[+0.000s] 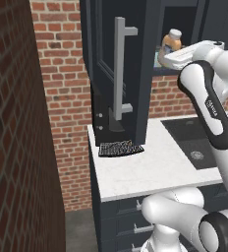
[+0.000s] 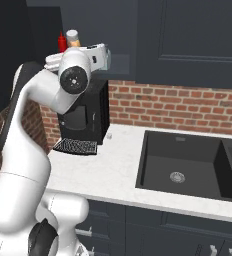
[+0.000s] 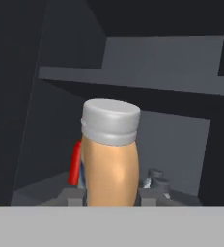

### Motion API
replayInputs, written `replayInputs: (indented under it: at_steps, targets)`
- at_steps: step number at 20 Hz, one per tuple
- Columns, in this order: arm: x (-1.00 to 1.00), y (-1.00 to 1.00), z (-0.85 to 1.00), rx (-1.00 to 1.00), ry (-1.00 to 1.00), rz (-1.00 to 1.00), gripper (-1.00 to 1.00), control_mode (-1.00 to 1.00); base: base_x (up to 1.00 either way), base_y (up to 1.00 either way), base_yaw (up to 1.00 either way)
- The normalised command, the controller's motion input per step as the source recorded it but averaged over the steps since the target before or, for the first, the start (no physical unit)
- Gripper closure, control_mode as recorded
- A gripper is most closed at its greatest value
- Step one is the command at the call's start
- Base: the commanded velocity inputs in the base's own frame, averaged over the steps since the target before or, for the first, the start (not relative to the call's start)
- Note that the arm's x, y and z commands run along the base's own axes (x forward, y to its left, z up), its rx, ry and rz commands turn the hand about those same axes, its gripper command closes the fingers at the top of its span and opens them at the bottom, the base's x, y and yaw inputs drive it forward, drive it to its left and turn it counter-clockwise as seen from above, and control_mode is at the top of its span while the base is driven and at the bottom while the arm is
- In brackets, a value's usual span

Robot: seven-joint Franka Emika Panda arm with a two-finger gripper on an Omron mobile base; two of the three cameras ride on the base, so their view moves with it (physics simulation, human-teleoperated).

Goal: Put the shaker and condiment bottle from the counter next to their counterparts in the cabinet.

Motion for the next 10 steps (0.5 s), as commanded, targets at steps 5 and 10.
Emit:
replayInputs:
  at_steps: [5,10]
  targets:
    - [0.00,0.15,0.00,-0.14,-0.12,0.00,1.00,-1.00,0.00,0.00,0.00]
    - [0.07,0.03,0.10,-0.11,0.00,0.00,1.00,-1.00,0.00,0.00,0.00]
